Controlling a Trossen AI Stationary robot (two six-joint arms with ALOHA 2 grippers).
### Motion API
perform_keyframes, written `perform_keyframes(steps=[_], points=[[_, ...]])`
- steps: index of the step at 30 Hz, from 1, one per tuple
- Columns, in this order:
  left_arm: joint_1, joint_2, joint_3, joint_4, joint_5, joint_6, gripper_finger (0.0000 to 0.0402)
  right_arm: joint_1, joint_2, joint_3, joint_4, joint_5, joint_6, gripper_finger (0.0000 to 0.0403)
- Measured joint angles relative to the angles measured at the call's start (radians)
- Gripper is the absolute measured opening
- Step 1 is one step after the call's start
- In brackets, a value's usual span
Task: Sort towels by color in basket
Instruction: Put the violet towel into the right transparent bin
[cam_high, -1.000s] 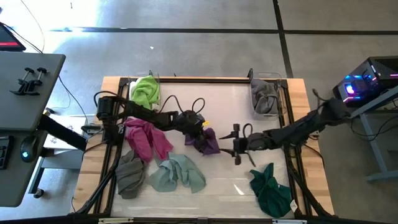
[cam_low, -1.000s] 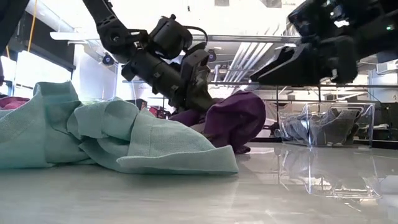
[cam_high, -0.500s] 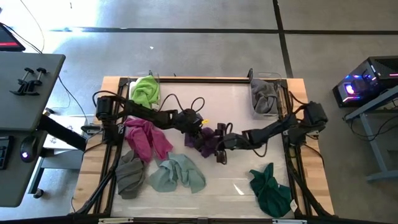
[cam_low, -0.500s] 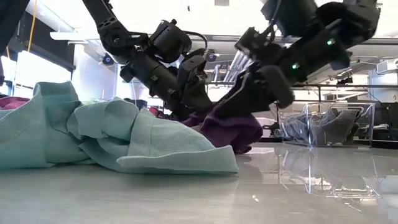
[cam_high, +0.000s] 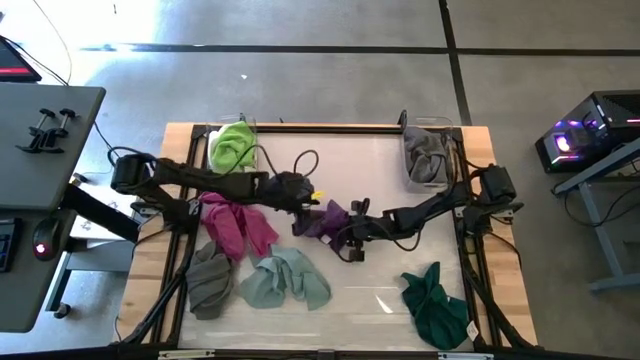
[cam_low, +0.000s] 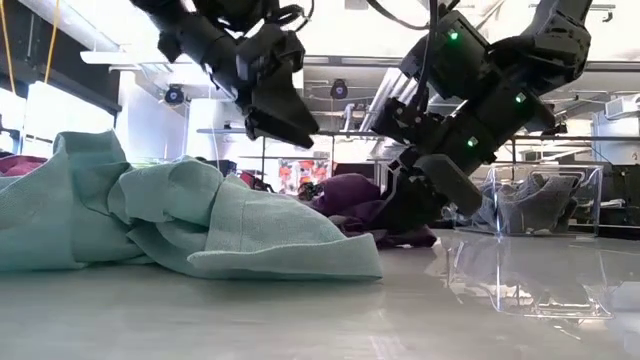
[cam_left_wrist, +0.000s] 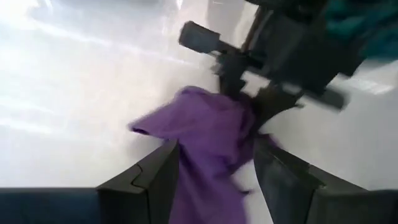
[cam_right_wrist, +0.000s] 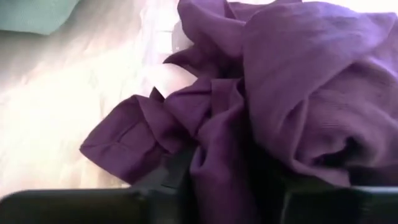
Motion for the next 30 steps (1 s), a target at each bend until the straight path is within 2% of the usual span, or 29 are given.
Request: perform_keyframes(steps=[4, 7, 9, 13, 17, 20, 23, 30], points=[[-0.099, -0.011, 0.003, -0.004, -0.145, 0.238, 0.019, -0.008, -0.025, -0.002, -0.026, -0.083, 0.036, 0.0059], [-0.178, 0.033, -0.002, -0.008, -0.228, 0.45, 0.019, -0.039, -0.041, -0.008, -0.02, -0.224, 0.037, 0.0024], [-0.221, 0.073, 0.001, 0.053, -0.259, 0.558, 0.019, -0.073, -0.05, -0.02, 0.004, -0.333, 0.051, 0.0012], [-0.269, 0.186, 0.002, 0.205, -0.312, 0.677, 0.0191, -0.14, -0.055, -0.04, 0.076, -0.478, 0.129, 0.0021], [-0.276, 0.305, 0.0, 0.38, -0.322, 0.792, 0.0195, -0.171, -0.052, -0.039, 0.081, -0.513, 0.168, 0.0053], [-0.266, 0.372, 0.004, 0.483, -0.337, 0.821, 0.0203, -0.175, -0.051, -0.039, 0.078, -0.539, 0.168, 0.0067], [-0.25, 0.398, 0.002, 0.516, -0.342, 0.801, 0.0212, -0.17, -0.051, -0.039, 0.081, -0.539, 0.166, 0.0075], [-0.213, 0.4, 0.003, 0.445, -0.361, 0.603, 0.0225, -0.168, -0.054, -0.038, 0.081, -0.554, 0.155, 0.0136]])
